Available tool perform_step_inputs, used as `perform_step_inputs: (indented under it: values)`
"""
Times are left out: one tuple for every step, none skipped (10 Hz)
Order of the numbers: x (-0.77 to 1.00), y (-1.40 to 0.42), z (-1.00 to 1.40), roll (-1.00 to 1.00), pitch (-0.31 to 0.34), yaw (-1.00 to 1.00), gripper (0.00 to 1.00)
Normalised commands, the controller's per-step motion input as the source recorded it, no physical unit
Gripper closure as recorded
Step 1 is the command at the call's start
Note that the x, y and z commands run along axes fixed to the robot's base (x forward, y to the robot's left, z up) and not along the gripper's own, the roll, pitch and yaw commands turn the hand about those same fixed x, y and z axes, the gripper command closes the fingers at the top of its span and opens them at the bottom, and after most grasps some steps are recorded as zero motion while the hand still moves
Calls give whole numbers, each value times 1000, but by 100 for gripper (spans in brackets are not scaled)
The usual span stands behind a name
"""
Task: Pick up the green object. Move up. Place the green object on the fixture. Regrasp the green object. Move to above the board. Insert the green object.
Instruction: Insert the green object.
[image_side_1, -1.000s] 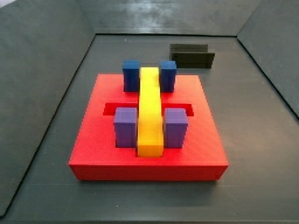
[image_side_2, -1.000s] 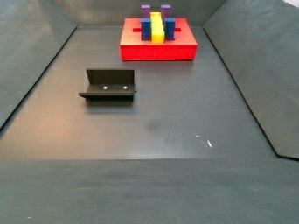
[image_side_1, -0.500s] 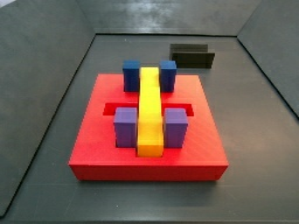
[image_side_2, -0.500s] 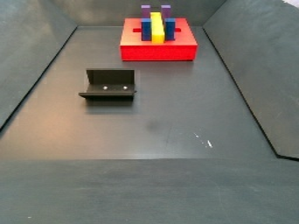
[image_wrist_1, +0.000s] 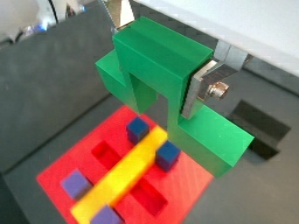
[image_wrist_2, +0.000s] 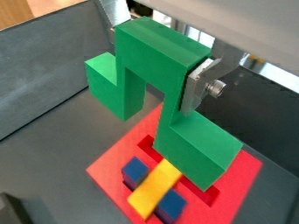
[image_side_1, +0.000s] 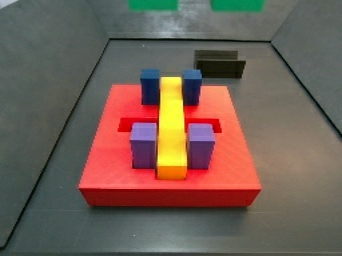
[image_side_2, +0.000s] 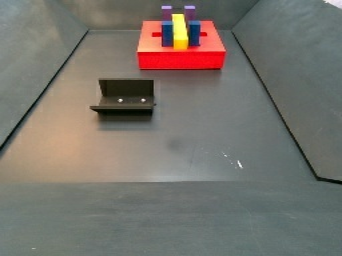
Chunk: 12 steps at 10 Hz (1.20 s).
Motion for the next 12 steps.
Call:
perform_step_inputs:
  values:
    - [349, 0, -517, -296, 0, 234, 100]
    - [397, -63, -600, -240, 0, 609, 100]
    - [217, -180, -789, -150, 17, 686, 100]
    - [0, -429, -780, 0, 106, 591, 100]
    - [-343, -494, -720, 0, 0, 326, 100]
    - [-931, -280, -409, 0, -107, 0, 100]
    - [-749, -74, -397, -24, -100, -257, 100]
    - [-494, 0, -320, 0, 0, -314, 100]
    - [-206, 3, -300, 0, 11, -220, 100]
    - [0, 0, -194, -57, 0, -91, 100]
    - [180, 0, -291, -161, -33, -126, 100]
    - [197, 0, -243, -231, -113, -109, 100]
